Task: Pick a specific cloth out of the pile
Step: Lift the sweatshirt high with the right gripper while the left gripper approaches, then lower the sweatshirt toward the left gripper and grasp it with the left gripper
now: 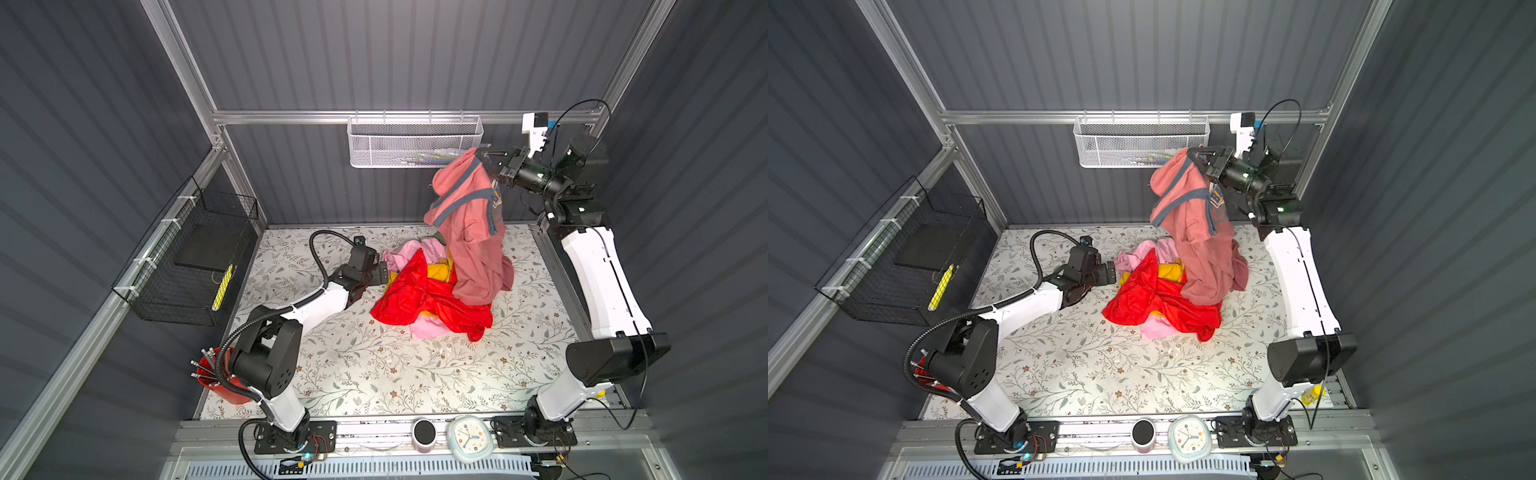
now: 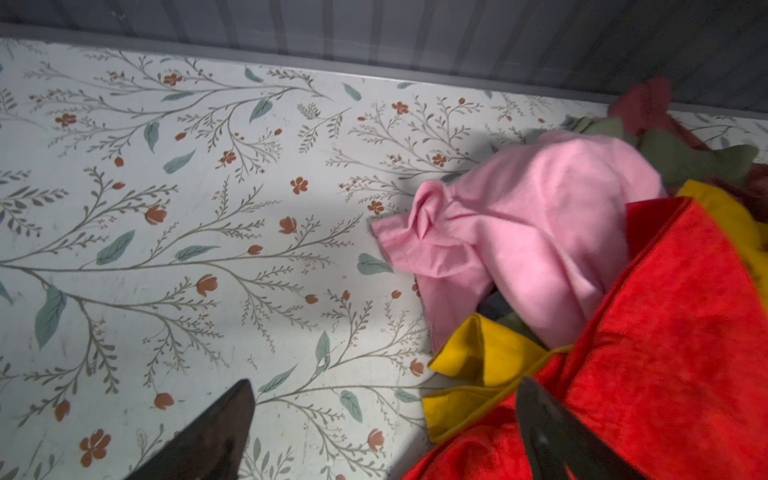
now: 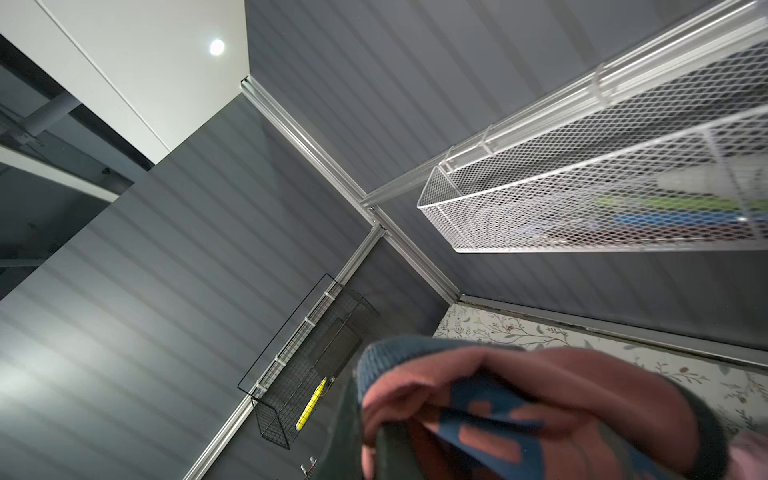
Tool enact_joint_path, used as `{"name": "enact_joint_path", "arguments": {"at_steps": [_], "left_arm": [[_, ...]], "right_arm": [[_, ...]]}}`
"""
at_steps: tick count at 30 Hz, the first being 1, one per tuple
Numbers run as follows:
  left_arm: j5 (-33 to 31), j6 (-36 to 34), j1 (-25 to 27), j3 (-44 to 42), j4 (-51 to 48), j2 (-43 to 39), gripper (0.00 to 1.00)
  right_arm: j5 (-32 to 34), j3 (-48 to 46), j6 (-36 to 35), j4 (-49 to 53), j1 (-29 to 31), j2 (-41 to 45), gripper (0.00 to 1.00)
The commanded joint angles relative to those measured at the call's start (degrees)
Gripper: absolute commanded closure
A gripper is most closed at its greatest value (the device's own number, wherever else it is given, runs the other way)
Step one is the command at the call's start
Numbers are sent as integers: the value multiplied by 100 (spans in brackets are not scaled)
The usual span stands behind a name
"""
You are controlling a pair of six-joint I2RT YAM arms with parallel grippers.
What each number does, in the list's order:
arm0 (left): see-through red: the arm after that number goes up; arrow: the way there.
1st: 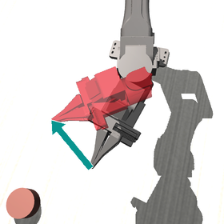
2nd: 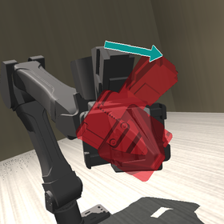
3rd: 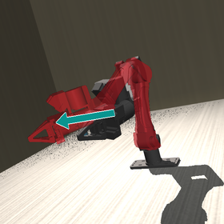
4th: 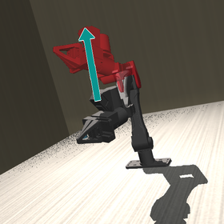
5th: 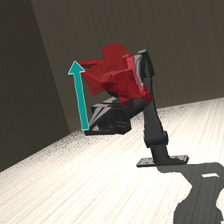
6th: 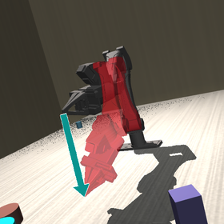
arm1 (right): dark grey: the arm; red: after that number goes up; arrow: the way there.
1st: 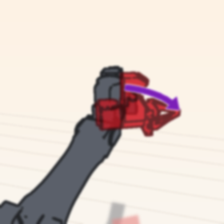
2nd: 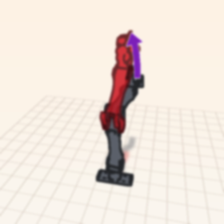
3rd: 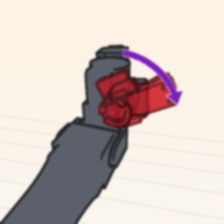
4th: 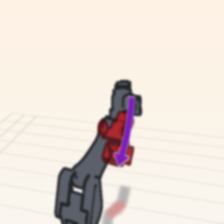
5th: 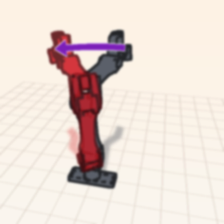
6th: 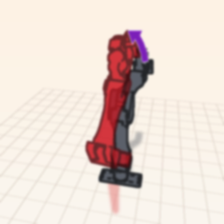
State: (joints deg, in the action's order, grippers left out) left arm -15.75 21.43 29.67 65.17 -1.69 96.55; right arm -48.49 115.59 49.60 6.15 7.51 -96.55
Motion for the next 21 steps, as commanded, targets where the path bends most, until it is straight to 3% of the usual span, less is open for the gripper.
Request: {"name": "enact_joint_path", "arguments": {"at_steps": [1, 6, 12, 21], "left_arm": [[-97, -96, 38, 207, 42, -265, 2], [161, 170, 186, 98, 53, -476, 3], [-9, 359, 643, -140, -222, -574, 4], [-240, 324, 1475, 350, -690, -491, 4]], "right_arm": [[-113, -236, -179, 166, 166, -3, 100], [769, -2078, -316, 659, 190, 231, 100], [660, -3610, -190, 502, 271, 54, 100], [699, -3678, -219, 541, 512, -167, 97]]}}
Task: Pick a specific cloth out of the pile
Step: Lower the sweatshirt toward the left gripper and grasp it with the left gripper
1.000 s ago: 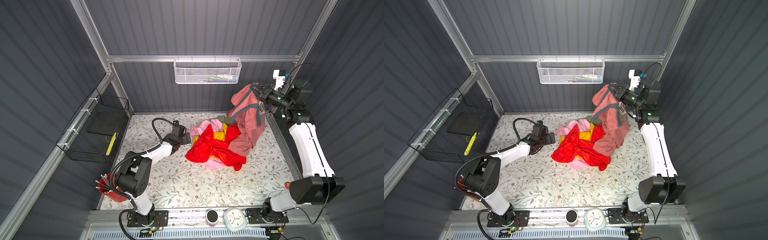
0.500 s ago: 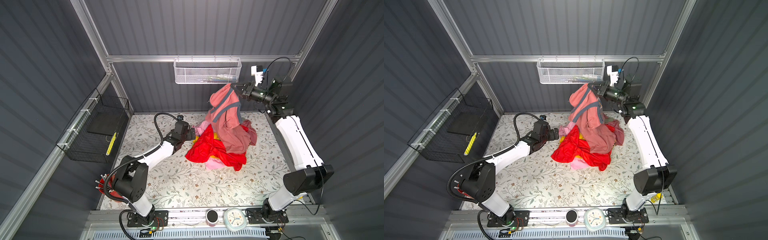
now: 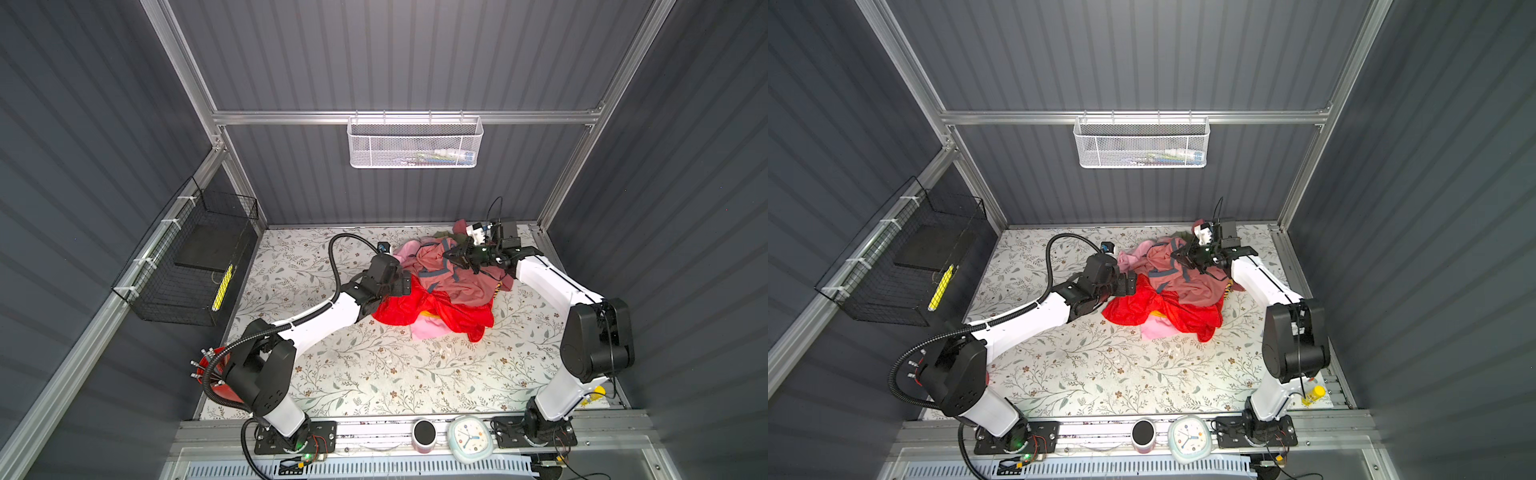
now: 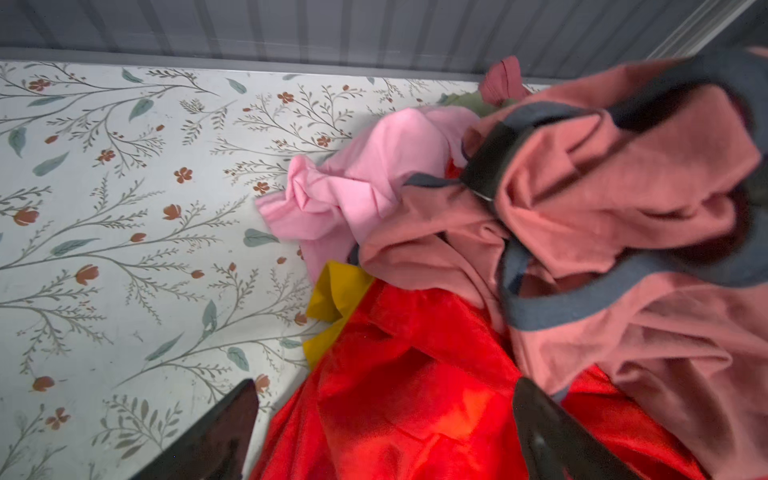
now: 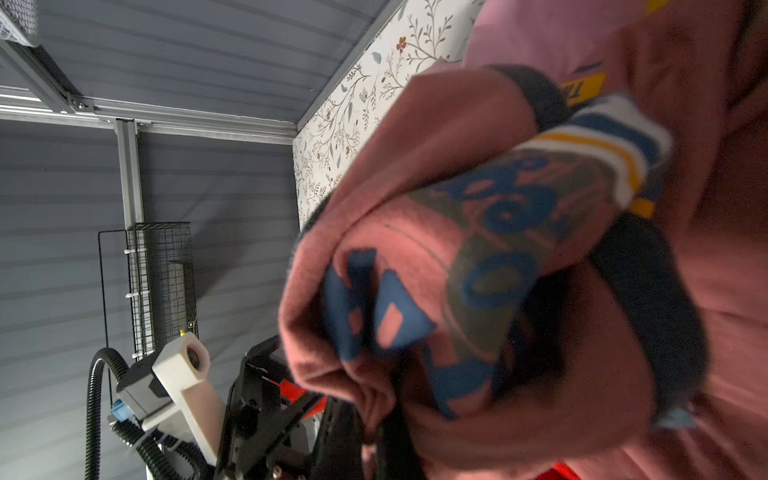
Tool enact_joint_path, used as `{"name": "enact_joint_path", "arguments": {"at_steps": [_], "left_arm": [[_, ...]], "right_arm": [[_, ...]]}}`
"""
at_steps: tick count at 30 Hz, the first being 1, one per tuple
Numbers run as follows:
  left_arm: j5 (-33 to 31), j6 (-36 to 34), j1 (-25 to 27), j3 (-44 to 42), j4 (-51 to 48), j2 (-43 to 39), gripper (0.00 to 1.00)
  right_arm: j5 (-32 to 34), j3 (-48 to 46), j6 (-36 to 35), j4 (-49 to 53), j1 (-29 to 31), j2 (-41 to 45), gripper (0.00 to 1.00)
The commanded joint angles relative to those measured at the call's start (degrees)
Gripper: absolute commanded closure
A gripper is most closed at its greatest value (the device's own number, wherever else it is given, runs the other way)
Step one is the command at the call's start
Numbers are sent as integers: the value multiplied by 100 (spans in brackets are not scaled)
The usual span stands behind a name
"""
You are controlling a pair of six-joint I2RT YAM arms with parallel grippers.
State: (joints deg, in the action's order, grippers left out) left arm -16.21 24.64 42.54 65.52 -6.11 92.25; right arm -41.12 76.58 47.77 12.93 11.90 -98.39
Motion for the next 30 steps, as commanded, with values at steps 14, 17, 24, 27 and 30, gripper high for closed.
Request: {"name": "enact_joint_path", "arguments": {"at_steps": [14, 17, 24, 27, 30], "left_arm": [[-302, -750, 290, 1852, -419, 532, 2], [82, -1024, 293, 2363, -568, 861, 2], [1091, -1467, 467, 3619, -1239, 1878, 2], [1424, -1530, 615, 4397, -1758, 2449, 3], [1276, -1686, 875, 4977, -2171, 2853, 4]], "right_arm": [[862, 211, -1383, 855, 127, 944, 35], [1364, -50, -1500, 1072, 22, 1347, 1], [2126, -785, -1691, 1333, -523, 2316, 1], [2100, -1017, -1739, 1507, -898, 2589, 1], [2129, -1148, -1883, 1793, -1249, 2810, 1]]}}
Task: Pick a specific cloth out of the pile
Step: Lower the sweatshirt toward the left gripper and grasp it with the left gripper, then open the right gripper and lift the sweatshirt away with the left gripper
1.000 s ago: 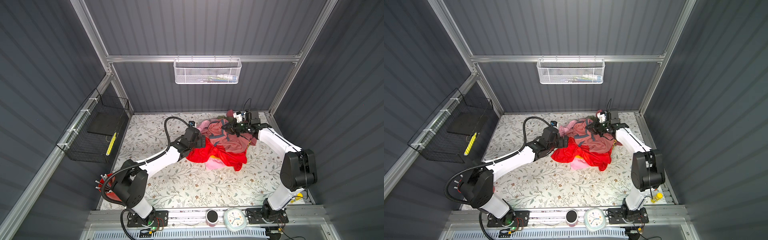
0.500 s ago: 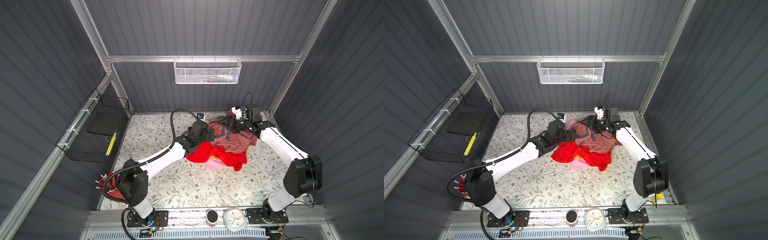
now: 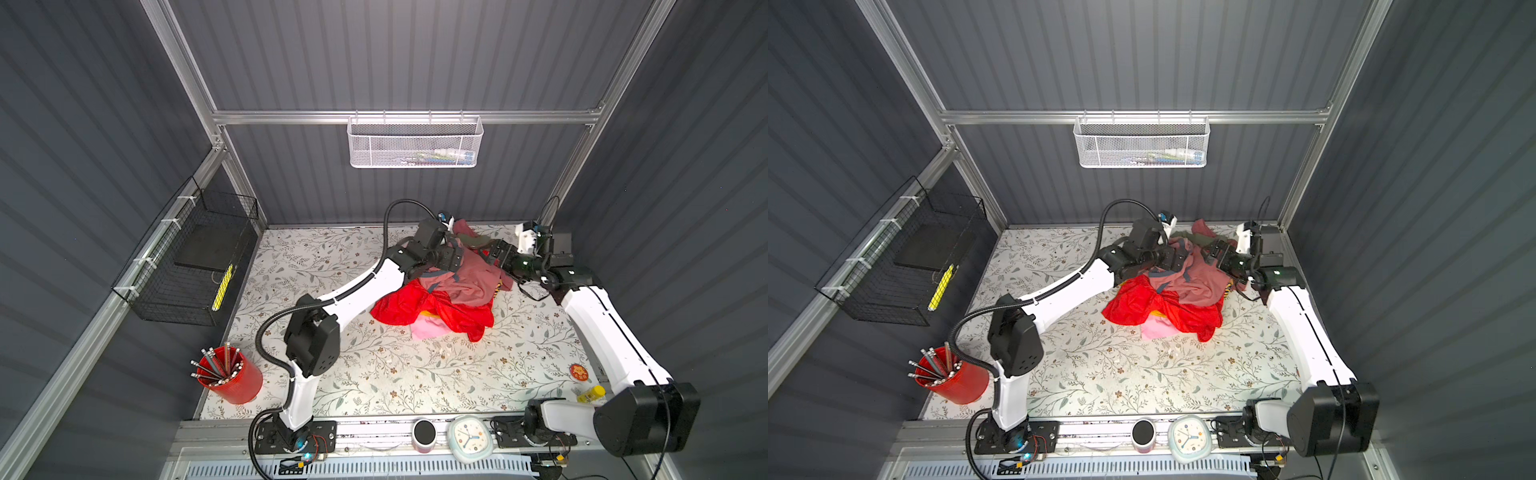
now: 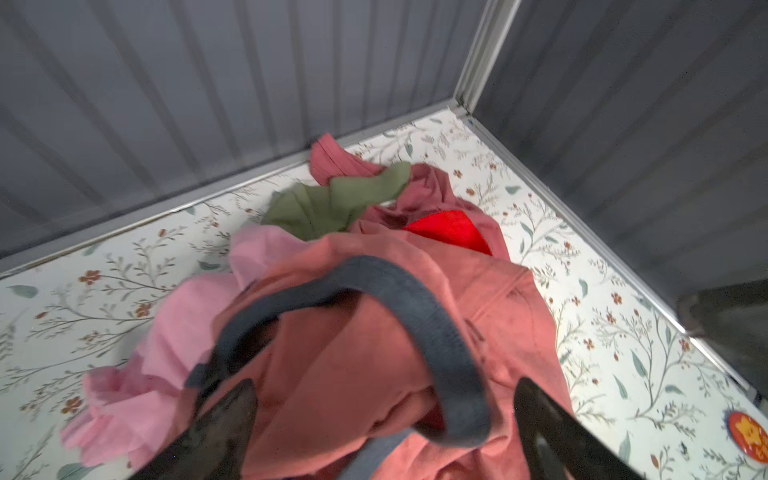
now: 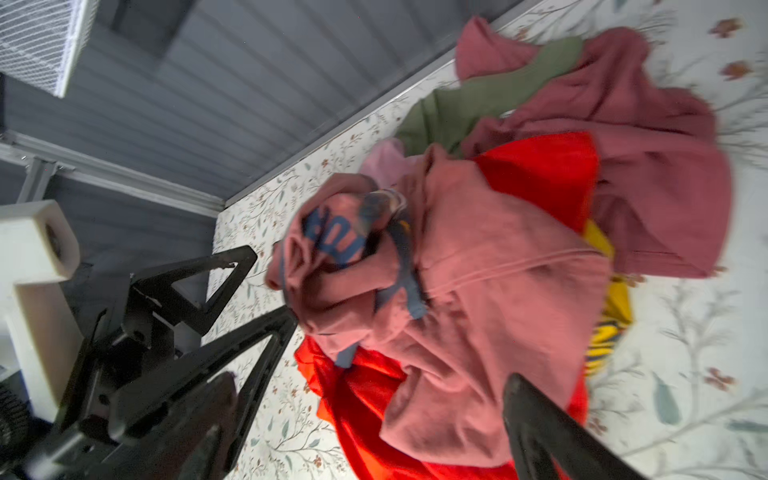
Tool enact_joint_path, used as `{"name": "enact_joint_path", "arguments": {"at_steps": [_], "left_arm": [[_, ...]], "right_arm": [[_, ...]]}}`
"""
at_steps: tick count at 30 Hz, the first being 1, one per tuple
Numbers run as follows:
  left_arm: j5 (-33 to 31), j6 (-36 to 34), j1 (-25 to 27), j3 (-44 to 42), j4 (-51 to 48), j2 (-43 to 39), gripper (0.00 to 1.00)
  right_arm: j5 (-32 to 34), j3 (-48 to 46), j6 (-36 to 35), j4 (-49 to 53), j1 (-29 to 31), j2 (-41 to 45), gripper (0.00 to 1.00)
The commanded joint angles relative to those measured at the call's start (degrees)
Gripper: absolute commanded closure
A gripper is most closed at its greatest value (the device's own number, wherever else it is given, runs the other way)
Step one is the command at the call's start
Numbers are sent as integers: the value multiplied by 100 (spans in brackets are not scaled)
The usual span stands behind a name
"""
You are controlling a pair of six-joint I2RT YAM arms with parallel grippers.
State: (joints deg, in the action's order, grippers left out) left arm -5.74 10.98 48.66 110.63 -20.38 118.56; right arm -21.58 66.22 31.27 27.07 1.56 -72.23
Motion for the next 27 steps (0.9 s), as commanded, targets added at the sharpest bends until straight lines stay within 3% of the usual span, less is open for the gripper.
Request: {"name": "enact_joint_path", "arguments": {"at_steps": [1, 7, 10, 13, 22, 27], "left_arm": [[121, -377, 350, 561, -822, 293, 3], [-290, -491, 582, 1077, -1102, 890, 1], [-296, -578, 589, 1808, -1596, 1409, 13], [-25, -731, 640, 2289, -1875, 1764, 16], [245, -1090, 750, 2043, -2211, 1837, 5], [784, -1221, 787, 1880, -2222, 1698, 3]], "right_arm": [[179, -162, -290, 447, -314, 268, 1], [88, -432, -444, 576, -857, 641, 1], [25, -421, -507, 671, -981, 679, 1], [-47, -388, -538, 734, -1028, 683, 1], [-29, -389, -543, 823, -1075, 675, 1], [-63, -464, -457, 809, -1088, 666, 1]]}}
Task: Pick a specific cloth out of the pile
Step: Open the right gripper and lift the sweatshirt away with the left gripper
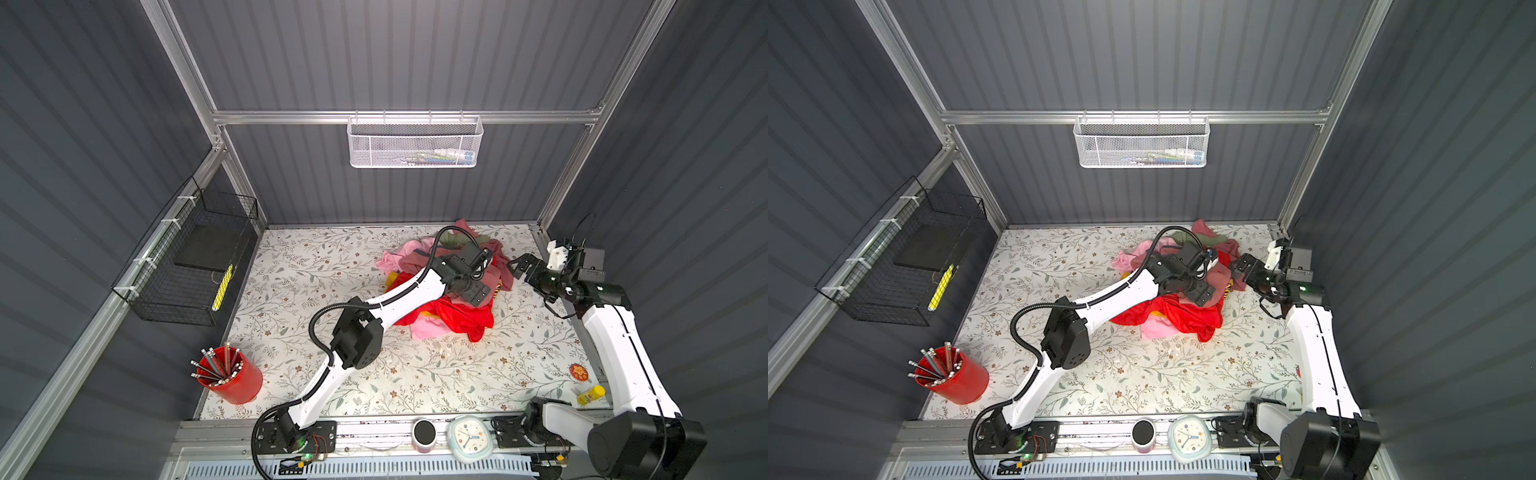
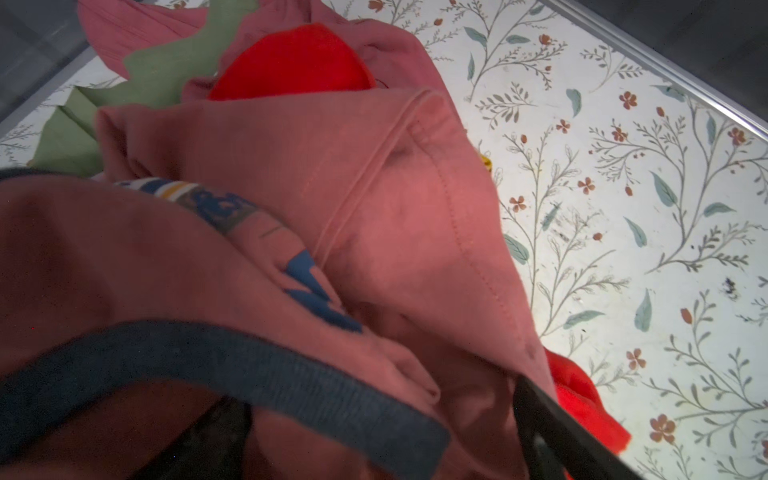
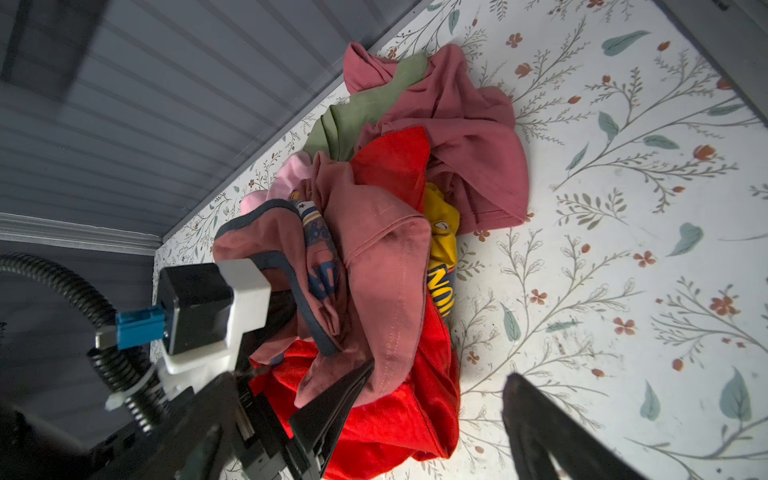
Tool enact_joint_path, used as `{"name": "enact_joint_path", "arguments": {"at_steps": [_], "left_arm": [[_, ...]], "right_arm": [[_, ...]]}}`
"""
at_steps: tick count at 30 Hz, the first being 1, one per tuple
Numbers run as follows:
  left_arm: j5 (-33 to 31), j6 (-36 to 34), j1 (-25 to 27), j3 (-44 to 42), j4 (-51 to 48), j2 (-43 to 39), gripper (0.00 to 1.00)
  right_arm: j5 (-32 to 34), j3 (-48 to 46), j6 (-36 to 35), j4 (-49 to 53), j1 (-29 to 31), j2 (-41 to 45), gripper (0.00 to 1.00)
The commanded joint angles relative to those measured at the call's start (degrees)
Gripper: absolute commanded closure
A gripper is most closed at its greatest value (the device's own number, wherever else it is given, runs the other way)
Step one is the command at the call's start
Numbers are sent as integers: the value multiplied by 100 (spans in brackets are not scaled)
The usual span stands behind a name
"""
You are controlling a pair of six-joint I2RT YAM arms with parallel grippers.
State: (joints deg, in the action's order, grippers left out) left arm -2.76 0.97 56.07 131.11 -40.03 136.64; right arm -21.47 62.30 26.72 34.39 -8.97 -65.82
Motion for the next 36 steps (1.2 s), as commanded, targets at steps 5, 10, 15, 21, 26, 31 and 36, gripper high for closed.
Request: {"name": "enact_joint_path", "arguments": {"at_steps": [5, 10, 15, 21, 26, 31, 36], "left_arm": [[646, -210, 58, -317, -227, -129, 4], [386, -156, 66, -139, -503, 51, 6], [-113, -46, 66, -138, -567, 117, 15], [-751, 252, 52, -286, -492, 121, 46], [-740, 385, -10, -280, -525, 127, 72], [-493, 404, -17, -878, 326, -445, 100], [-874, 543, -10, -1503, 1047, -1148, 100]], "right_arm": [[-148, -218, 121, -12, -28, 43, 1], [-134, -276, 136, -20, -30, 84, 1], [-108, -289, 132, -29, -27, 68, 1], [-102, -362, 103, -83, -34, 27, 1], [-165, -554, 163, -297, -26, 17, 1], [-278, -605, 224, -474, -28, -74, 1], [-329, -557, 263, -576, -33, -110, 1]]}}
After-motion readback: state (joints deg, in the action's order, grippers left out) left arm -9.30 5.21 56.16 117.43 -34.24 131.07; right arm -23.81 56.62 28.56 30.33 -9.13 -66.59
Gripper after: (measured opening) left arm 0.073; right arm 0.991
